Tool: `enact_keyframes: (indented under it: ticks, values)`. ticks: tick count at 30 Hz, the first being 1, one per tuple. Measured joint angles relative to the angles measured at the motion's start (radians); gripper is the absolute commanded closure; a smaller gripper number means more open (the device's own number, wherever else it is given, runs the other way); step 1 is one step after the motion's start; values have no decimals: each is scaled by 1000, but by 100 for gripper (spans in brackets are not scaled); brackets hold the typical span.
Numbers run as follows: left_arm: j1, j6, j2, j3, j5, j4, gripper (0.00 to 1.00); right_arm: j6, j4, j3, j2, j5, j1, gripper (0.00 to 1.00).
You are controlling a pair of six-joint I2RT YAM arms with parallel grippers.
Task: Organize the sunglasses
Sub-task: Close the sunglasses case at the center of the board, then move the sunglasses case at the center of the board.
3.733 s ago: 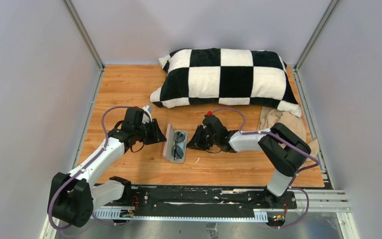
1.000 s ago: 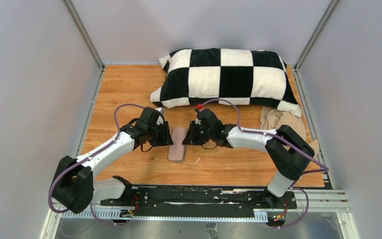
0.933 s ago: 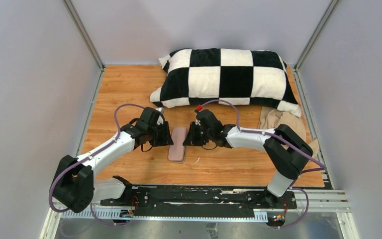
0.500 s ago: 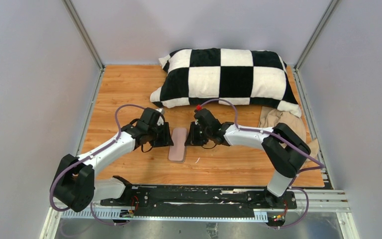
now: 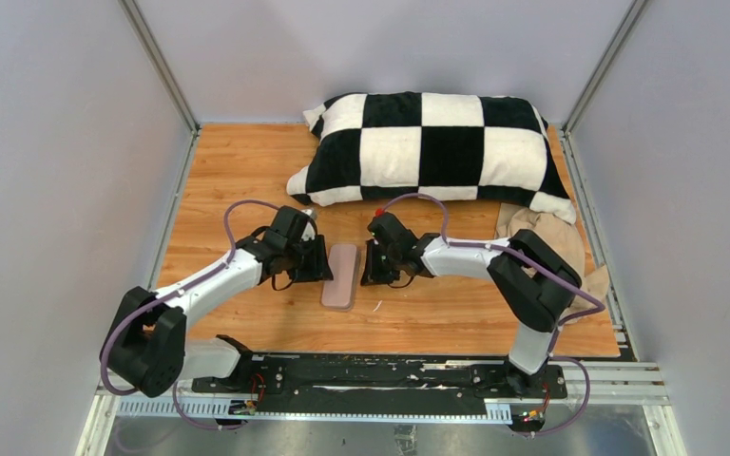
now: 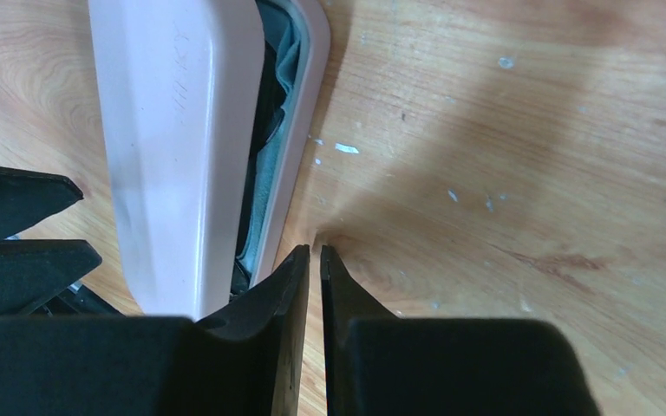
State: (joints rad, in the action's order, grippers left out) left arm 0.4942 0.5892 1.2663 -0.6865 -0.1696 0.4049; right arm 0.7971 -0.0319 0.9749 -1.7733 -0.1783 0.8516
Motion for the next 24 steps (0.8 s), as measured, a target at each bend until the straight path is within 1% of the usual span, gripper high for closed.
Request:
enact_keyframes:
  ticks: [3, 6, 10, 14, 18, 21, 24]
  values:
    - [2, 0, 3, 1, 0, 1, 52, -5, -25, 0, 24, 14, 0, 81]
    - [32, -4, -1, -14, 41, 30, 53, -9, -44, 0, 68, 39, 0, 79]
    - [109, -14, -12, -85, 102, 76, 59, -9, -44, -26, 134, 68, -13, 78]
    - [157, -14, -6, -150, 127, 60, 65, -9, -46, -90, 187, 76, -64, 78]
    - [170, -8, 69, -154, 138, 5, 80, -9, -53, -147, 226, 80, -116, 78]
    - [180, 0, 161, -146, 145, -30, 85, -9, -59, -166, 250, 79, -126, 78]
    - [192, 8, 221, -142, 147, -65, 86, -9, -59, -170, 258, 78, -126, 78]
